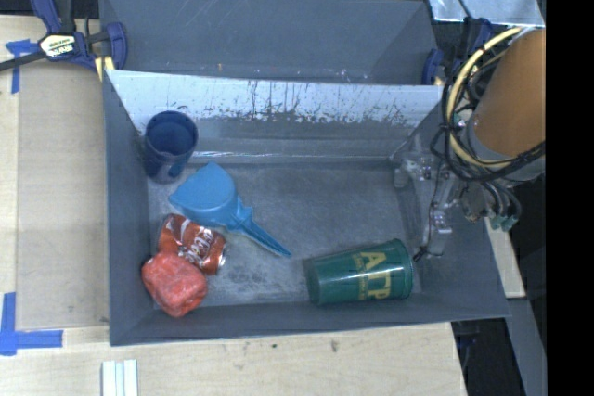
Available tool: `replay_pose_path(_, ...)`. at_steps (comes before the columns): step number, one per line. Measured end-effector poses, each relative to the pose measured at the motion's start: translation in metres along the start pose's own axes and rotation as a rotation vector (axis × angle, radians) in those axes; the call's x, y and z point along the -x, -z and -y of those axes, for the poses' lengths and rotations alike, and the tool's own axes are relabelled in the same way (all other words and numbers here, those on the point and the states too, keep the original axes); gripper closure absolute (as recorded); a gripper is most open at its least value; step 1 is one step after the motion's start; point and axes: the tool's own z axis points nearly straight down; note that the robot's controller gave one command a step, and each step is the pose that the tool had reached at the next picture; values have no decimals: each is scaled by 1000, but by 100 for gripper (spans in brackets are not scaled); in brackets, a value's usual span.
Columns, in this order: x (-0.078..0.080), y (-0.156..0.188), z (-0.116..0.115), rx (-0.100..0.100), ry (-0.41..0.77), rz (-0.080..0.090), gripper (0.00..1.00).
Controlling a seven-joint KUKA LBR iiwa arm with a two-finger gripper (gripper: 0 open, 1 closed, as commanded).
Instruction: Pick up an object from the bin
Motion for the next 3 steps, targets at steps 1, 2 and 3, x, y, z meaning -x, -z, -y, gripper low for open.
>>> replay_pose_path(1, 2, 5, 0, -1, 3, 9, 0)
replay_pose_path(2, 0, -27, -8, -2, 85, 12, 0)
replay_pose_path(3, -3, -61, -30, -3, 423, 9, 0)
